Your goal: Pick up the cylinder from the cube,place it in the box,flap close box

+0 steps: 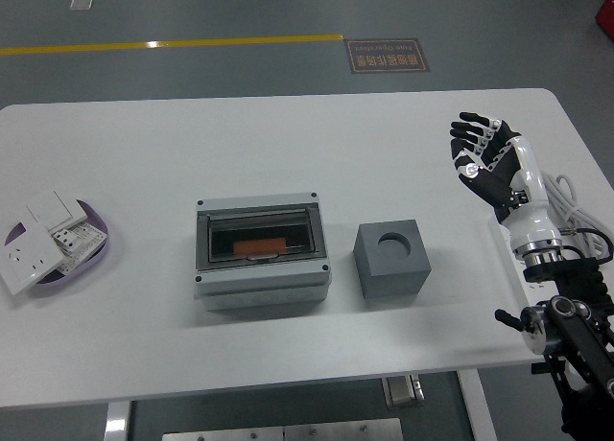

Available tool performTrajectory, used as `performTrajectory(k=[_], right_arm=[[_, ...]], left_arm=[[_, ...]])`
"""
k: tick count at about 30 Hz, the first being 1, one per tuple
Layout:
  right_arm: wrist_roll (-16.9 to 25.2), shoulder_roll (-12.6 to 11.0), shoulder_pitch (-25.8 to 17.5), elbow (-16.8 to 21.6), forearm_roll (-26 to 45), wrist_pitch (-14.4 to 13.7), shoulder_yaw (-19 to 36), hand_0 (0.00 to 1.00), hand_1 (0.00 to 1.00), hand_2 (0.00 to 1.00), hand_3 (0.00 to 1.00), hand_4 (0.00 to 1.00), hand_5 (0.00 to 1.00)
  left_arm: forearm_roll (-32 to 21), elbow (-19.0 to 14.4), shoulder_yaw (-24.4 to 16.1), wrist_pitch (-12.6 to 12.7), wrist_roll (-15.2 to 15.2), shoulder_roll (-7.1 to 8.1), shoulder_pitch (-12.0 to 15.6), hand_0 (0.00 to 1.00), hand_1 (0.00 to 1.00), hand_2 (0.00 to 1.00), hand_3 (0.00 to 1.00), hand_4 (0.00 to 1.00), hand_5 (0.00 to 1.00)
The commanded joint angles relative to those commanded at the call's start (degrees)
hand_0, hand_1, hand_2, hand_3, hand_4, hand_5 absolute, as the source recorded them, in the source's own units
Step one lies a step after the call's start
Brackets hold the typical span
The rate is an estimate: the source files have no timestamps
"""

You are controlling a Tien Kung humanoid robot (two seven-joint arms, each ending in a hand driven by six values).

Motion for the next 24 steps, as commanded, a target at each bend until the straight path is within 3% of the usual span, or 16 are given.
performTrajectory(k=[16, 24], right_arm=[[-0.03, 0.1, -0.26, 0.22, -0.23, -0.22, 0.73, 0.729, 0.672, 0.634, 0.642, 0.626, 0.024], [-0.33, 0.59, 0.1, 0.03, -0.6, -0.3, 0.12, 0.729, 0.672, 0.634, 0.642, 0.629, 0.027]], left_arm=[[0.3, 0.0, 0.09, -0.14, 0.04, -0.03, -0.07, 0.641, 0.665, 0.592, 0.653, 0.722, 0.292], [-0.57, 0.0, 0.9, -0.17, -0.33, 0.71, -1.05, 0.641, 0.665, 0.592, 0.654, 0.722, 0.292]])
